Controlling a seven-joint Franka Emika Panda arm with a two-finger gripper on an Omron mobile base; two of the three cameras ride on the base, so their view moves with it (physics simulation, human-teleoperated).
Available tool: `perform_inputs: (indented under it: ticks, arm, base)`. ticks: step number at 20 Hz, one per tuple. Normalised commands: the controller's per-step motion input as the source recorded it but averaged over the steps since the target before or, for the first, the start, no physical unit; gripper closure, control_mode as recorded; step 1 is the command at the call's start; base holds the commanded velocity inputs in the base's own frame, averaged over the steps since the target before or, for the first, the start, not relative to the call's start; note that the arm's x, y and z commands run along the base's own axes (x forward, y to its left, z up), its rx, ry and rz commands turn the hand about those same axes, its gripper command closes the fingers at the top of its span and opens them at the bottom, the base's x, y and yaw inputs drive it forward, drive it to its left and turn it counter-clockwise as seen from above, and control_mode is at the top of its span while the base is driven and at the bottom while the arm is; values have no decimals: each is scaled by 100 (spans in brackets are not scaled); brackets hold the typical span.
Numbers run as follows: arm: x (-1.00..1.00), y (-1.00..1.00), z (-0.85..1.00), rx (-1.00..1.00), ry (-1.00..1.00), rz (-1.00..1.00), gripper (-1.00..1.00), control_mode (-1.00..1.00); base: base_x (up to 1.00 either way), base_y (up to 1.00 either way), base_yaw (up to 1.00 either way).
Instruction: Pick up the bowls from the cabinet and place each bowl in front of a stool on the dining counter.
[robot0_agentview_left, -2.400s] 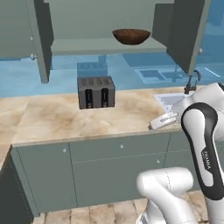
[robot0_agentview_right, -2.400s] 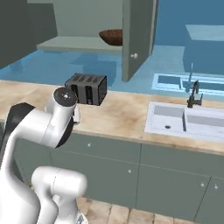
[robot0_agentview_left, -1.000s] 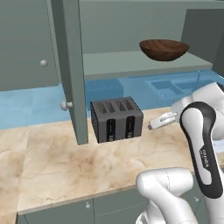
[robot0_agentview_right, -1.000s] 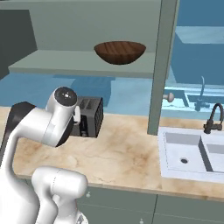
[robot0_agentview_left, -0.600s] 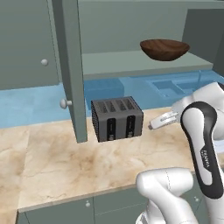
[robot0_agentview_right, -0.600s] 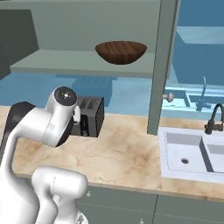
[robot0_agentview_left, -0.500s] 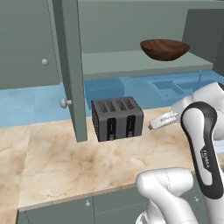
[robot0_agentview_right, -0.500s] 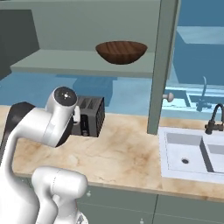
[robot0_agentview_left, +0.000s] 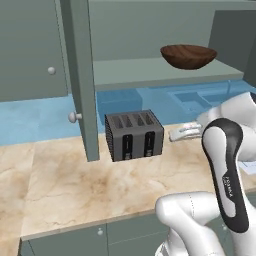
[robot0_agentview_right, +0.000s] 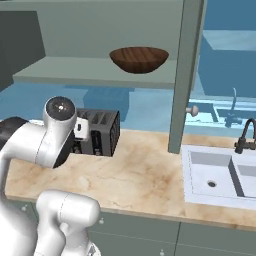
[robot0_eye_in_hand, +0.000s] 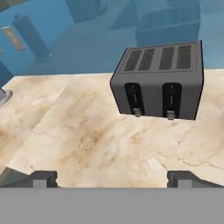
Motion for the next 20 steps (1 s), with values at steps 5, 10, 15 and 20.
perform_inputs:
  ticks: [5, 10, 15, 20]
  arm:
    - [0, -9, 58, 0, -1, -27, -100, -100]
    - [0, -32, 45, 0, 7, -33, -100, -100]
    - [0, -61, 24, 0, 9, -28, -100, -100]
    - [0, -65, 6, 0, 0, -15, -100, -100]
  base:
    - [0, 0, 0]
    - [0, 0, 0]
    - [0, 0, 0]
    - [0, 0, 0]
